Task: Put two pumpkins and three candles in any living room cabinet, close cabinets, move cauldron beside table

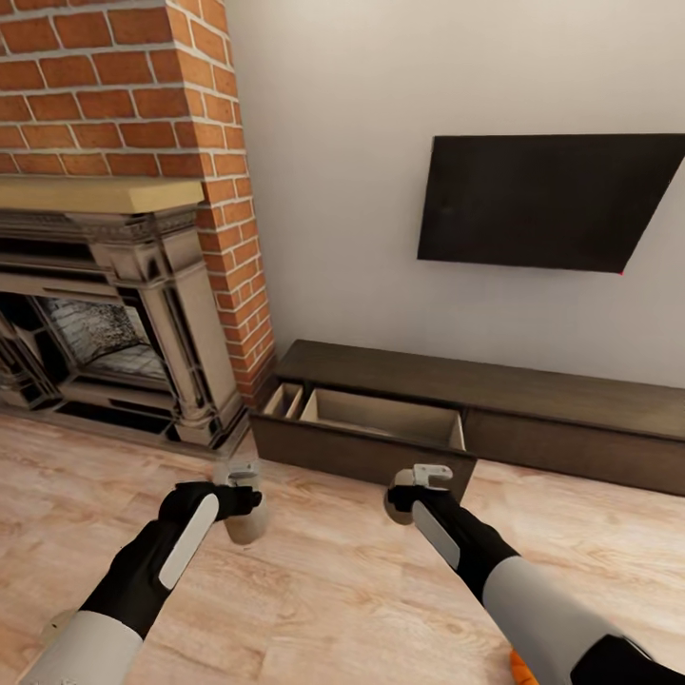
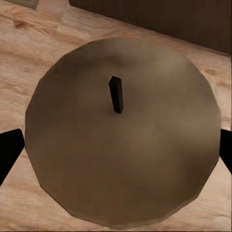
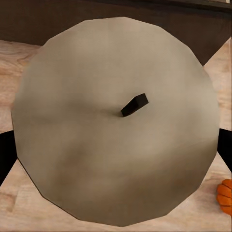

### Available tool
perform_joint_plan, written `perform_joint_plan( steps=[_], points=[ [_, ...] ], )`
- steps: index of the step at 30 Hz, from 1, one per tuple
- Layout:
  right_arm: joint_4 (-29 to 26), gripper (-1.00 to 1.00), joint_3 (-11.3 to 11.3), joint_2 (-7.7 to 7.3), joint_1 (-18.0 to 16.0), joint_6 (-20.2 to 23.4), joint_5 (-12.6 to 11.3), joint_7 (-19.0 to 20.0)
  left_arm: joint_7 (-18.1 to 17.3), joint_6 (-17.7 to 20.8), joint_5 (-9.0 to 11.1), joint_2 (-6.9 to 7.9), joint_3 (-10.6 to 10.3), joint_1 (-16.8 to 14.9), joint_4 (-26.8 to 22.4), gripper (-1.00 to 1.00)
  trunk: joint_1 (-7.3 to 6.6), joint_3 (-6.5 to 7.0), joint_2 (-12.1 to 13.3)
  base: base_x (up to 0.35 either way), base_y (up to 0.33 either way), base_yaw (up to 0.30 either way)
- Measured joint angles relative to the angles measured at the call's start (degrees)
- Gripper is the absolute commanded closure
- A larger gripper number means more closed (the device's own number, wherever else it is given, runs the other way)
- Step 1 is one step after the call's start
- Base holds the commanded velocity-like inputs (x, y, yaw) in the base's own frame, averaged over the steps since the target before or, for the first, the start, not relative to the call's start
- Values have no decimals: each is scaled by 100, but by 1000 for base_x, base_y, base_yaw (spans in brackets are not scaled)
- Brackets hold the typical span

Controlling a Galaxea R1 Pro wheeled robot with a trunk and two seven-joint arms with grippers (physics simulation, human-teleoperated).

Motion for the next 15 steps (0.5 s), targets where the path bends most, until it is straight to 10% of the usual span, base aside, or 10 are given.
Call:
perform_joint_plan(
  steps=[15],
  points=[
    [2044, 100, 32, 66, 59, -1521, 338, 47, -50, -779, -13, -312, -488, 2, 1153, 100, 0, -124, 0, 205, 270, -151]
  ],
)
